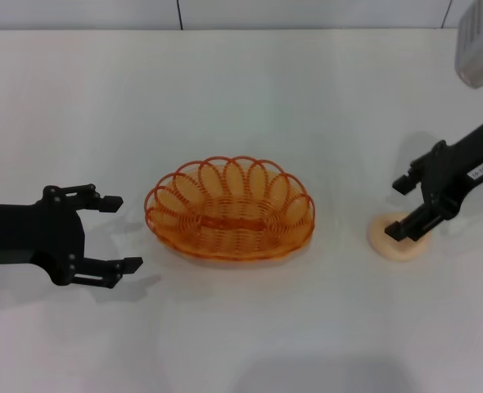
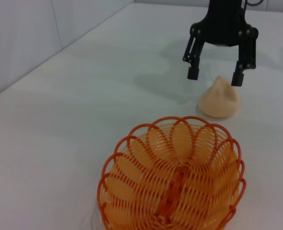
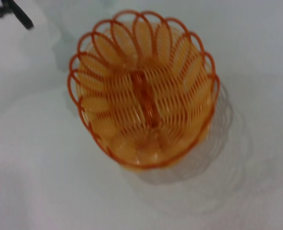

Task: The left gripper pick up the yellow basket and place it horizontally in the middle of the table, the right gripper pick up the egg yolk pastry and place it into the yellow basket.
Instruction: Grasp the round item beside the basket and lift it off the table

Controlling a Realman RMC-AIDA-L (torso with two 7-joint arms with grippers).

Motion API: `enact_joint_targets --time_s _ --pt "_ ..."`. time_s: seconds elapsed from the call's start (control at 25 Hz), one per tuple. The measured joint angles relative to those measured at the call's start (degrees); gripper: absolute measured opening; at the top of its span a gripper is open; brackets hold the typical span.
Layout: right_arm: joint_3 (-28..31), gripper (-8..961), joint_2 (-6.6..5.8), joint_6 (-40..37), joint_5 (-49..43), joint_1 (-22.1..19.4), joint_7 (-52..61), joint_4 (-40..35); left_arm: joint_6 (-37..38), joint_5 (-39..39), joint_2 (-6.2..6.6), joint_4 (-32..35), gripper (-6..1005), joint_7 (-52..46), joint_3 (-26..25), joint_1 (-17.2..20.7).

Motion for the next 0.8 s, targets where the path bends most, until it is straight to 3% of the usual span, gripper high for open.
enact_joint_targets --time_s 0.32,0.52,0.8 --pt "-0.22 738 -0.20 0.67 -1.85 -0.63 -1.01 1.74 0.50 -0.20 0.00 0.65 891 -0.68 0.25 -0.19" --pt "-0.50 538 0.01 0.94 -1.97 -1.47 -2.37 1.00 0.32 -0.06 -0.08 1.71 890 -2.00 1.67 0.11" --pt "-1.77 388 0.02 1.02 -2.06 -1.55 -2.54 1.11 0.13 -0.04 -0.09 2.32 892 -2.43 2.55 0.34"
